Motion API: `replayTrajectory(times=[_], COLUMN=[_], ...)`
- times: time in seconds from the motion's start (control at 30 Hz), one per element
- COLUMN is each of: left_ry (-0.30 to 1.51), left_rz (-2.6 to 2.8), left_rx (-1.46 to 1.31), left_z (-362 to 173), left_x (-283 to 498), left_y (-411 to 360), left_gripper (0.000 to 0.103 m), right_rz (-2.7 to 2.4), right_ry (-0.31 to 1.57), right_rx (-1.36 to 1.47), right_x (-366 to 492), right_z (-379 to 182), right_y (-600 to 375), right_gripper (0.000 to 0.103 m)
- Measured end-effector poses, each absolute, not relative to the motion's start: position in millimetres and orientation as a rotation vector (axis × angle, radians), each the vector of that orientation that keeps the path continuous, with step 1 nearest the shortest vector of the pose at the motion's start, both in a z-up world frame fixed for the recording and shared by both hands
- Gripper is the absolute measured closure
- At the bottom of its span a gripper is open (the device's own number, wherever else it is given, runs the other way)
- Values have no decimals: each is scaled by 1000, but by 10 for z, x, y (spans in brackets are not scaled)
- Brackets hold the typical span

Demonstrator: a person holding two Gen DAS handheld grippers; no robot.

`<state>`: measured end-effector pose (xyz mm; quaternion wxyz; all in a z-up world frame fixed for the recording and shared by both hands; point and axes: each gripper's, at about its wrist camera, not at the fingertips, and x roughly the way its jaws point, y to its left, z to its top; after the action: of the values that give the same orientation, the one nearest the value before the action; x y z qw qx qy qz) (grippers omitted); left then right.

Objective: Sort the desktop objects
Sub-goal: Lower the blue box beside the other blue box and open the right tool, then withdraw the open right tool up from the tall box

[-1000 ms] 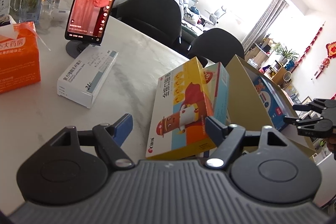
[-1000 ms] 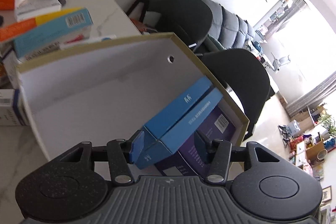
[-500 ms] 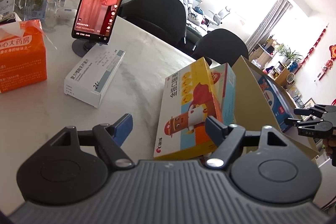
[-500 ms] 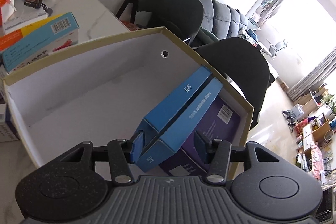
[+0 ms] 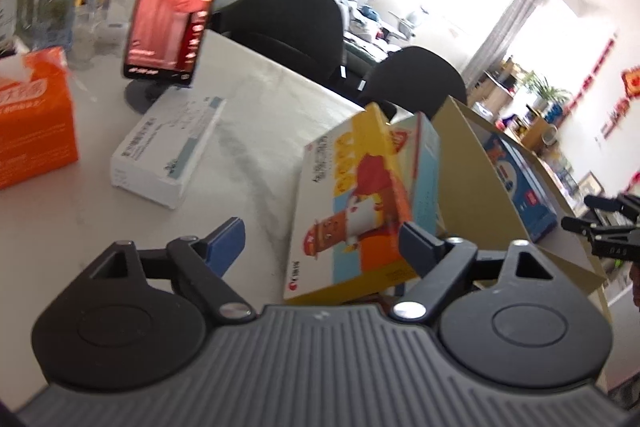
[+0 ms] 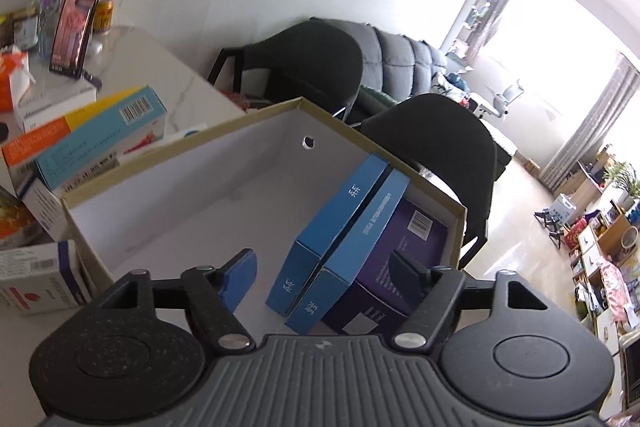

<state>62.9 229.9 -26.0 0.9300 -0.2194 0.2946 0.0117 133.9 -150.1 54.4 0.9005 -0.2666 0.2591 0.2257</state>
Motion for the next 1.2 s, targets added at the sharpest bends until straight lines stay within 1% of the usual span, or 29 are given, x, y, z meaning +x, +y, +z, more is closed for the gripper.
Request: replayTrajectory(times=[0.07,0.13,0.27,0.37,0.5,0.67,0.9,1.1,1.2], left_ry=[609,614,616,620,634,649,662,674,678], left_rz=[15,9,-9,-13,-23,-32,-23,-14,-8], left_rx=[-411,-373,-296,-238,-175,-97,-34,-47,-78], left_z=[-235,-219,-182,-156,-147,-164,-225,-281,-305], left_x=[661,689,728,759,812,885,972,1007,1011], left_y=[2227,2157,2034,1956,1860,1733,1639,1678,1737], left_gripper=[13,11,3,0,0,0,1,6,11], right_rz=[457,454,449,440,435,429,406,380,374], right_ry=[522,511,488,470,452,414,381,386,391], right_rx=[-527,-493,-432,-385,-308,-212,-106,-34,-1], right_x=[1256,1184,1026,907,755,537,282,212,195], right_z=[562,580,612,628,643,668,671,651,640], right_y=[-1520,-1542,-1595,-1638,-1690,-1757,-1835,-1864,-1881], right_gripper=[22,21,19,18,17,9,6,6,6])
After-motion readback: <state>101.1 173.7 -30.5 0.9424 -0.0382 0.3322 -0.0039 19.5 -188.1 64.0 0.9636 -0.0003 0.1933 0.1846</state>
